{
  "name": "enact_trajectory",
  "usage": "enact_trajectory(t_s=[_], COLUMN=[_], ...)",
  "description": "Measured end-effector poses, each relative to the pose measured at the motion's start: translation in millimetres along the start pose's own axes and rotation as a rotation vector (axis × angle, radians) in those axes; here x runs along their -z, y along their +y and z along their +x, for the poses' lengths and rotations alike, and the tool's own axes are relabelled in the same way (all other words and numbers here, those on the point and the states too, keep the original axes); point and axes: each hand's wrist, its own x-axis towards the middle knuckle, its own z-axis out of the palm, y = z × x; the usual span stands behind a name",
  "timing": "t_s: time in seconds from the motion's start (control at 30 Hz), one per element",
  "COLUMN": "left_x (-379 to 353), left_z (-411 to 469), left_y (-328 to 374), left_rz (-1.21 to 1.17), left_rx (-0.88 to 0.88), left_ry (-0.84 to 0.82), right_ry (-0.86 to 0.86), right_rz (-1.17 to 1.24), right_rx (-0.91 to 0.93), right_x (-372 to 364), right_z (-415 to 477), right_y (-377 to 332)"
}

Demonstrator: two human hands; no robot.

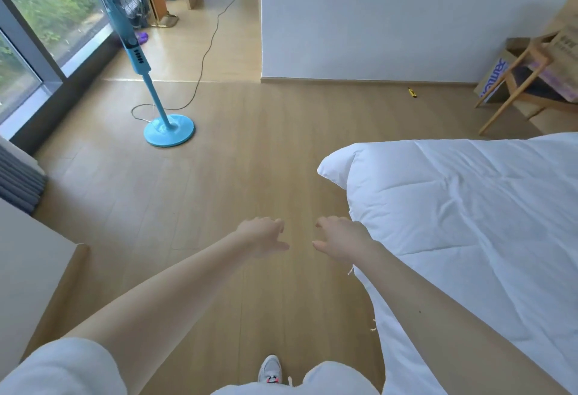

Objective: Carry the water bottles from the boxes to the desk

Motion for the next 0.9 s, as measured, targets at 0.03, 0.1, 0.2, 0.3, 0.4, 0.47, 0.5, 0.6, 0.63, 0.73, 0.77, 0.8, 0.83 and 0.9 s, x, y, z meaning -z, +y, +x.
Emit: enact_trajectory(t_s=[0.03, 0.1, 0.2, 0.3, 0.4, 0.47, 0.5, 0.6, 0.63, 0.73, 0.77, 0.8, 0.83, 0.9], left_x=[4, 12, 26, 38, 61, 85, 99, 139, 152, 189, 198, 205, 212, 222], left_z=[8, 24, 52, 81, 120, 150, 166, 214, 229, 274, 289, 302, 313, 335], left_y=[-3, -9, -21, -35, -47, -52, -53, -57, -58, -63, -64, -65, -65, -66], left_rz=[-0.01, -0.009, -0.004, -0.014, -0.019, -0.026, -0.025, -0.01, -0.003, 0.006, 0.007, 0.01, 0.015, 0.026], left_rx=[-0.004, -0.014, -0.02, 0.014, 0.04, 0.055, 0.06, 0.074, 0.082, 0.116, 0.128, 0.138, 0.143, 0.138], left_ry=[-0.014, -0.033, -0.033, -0.049, -0.056, -0.028, -0.012, 0.008, 0.005, 0.001, -0.001, -0.008, -0.019, -0.044], right_ry=[-0.013, -0.03, -0.024, -0.032, -0.035, -0.03, -0.028, -0.029, -0.03, -0.033, -0.031, -0.028, -0.029, -0.036], right_rz=[-0.005, -0.012, -0.014, -0.02, -0.022, -0.016, -0.011, -0.001, 0.005, 0.012, 0.013, 0.014, 0.016, 0.022], right_rx=[0.002, 0.001, 0.007, 0.032, 0.054, 0.07, 0.076, 0.086, 0.085, 0.091, 0.093, 0.093, 0.091, 0.087], right_x=[3, 8, 21, 36, 56, 75, 85, 118, 129, 159, 167, 173, 179, 188], right_z=[9, 28, 62, 102, 150, 183, 201, 250, 265, 312, 327, 340, 352, 373], right_y=[-2, -4, -1, 5, 15, 25, 31, 52, 60, 83, 90, 97, 104, 114])
